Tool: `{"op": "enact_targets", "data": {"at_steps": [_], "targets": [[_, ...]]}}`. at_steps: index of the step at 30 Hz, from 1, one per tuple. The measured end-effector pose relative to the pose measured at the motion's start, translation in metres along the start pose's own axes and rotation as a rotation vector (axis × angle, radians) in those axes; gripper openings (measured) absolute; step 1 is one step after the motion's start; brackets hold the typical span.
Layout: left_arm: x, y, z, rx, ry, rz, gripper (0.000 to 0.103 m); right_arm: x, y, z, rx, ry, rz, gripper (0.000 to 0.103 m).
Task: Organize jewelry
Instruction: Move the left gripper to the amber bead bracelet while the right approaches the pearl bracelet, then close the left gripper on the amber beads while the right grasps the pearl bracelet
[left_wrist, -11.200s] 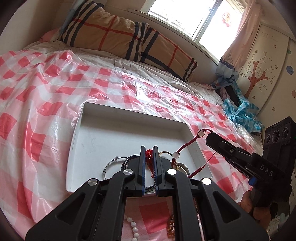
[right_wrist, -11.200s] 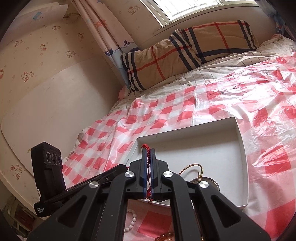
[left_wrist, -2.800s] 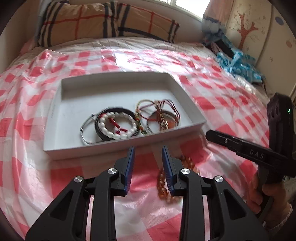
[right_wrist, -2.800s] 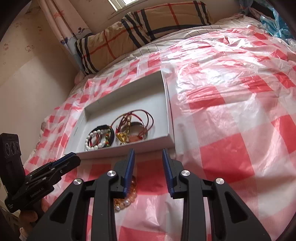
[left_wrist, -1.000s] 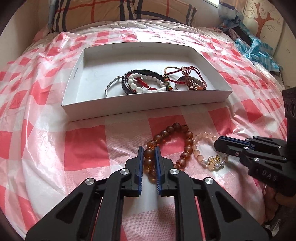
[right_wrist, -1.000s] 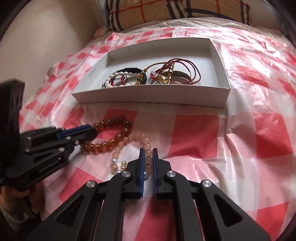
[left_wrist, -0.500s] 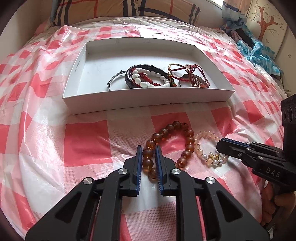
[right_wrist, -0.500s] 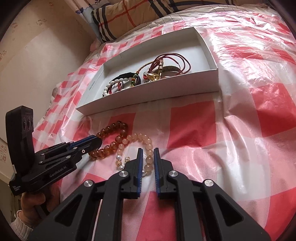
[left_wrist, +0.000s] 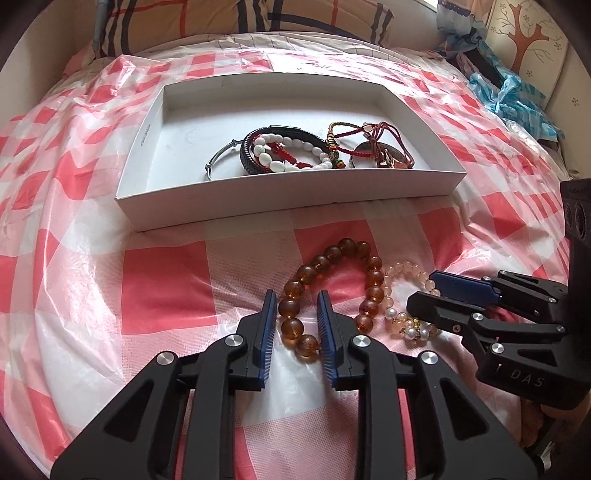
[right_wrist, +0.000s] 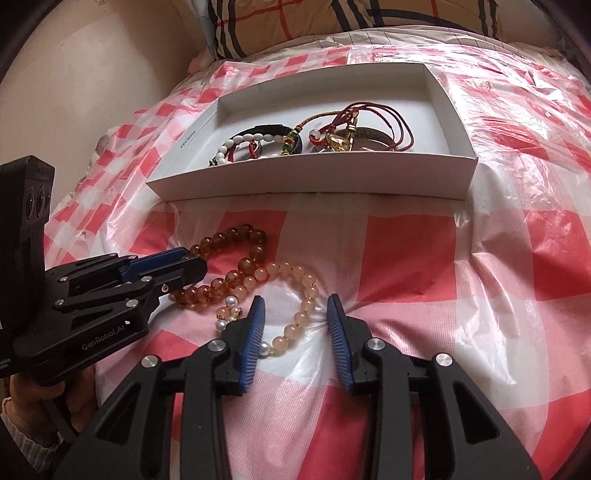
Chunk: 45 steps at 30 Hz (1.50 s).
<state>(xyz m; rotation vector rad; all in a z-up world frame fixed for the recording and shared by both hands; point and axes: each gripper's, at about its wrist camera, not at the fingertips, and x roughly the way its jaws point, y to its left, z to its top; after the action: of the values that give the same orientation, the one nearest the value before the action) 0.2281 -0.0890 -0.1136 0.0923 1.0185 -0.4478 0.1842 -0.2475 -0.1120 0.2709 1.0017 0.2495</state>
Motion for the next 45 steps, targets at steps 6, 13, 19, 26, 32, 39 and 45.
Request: {"op": "enact_targets", "data": {"at_steps": [6, 13, 19, 26, 32, 39, 45], "targets": [[0.000, 0.000, 0.000, 0.004, -0.002, -0.004, 0.024, -0.003, -0.009, -0.001, 0.053, -0.022, 0.003, 0.010], [-0.001, 0.000, -0.001, 0.002, -0.008, -0.007, 0.024, -0.022, -0.030, -0.005, 0.161, -0.126, 0.108, 0.009], [-0.005, 0.002, -0.001, -0.005, -0.025, -0.030, 0.011, -0.036, -0.033, -0.007, 0.179, -0.169, 0.168, 0.009], [-0.029, -0.004, -0.001, 0.014, -0.075, -0.099, 0.011, -0.052, -0.034, -0.007, 0.222, -0.206, 0.247, 0.009], [-0.057, -0.007, 0.008, -0.018, -0.150, -0.160, 0.011, -0.070, -0.025, 0.000, 0.225, -0.251, 0.287, 0.009], [-0.080, -0.013, 0.017, -0.014, -0.209, -0.199, 0.011, -0.087, -0.017, 0.012, 0.229, -0.300, 0.324, 0.009], [-0.086, -0.015, 0.024, -0.010, -0.229, -0.200, 0.011, -0.091, -0.013, 0.021, 0.225, -0.318, 0.336, 0.009]]}}
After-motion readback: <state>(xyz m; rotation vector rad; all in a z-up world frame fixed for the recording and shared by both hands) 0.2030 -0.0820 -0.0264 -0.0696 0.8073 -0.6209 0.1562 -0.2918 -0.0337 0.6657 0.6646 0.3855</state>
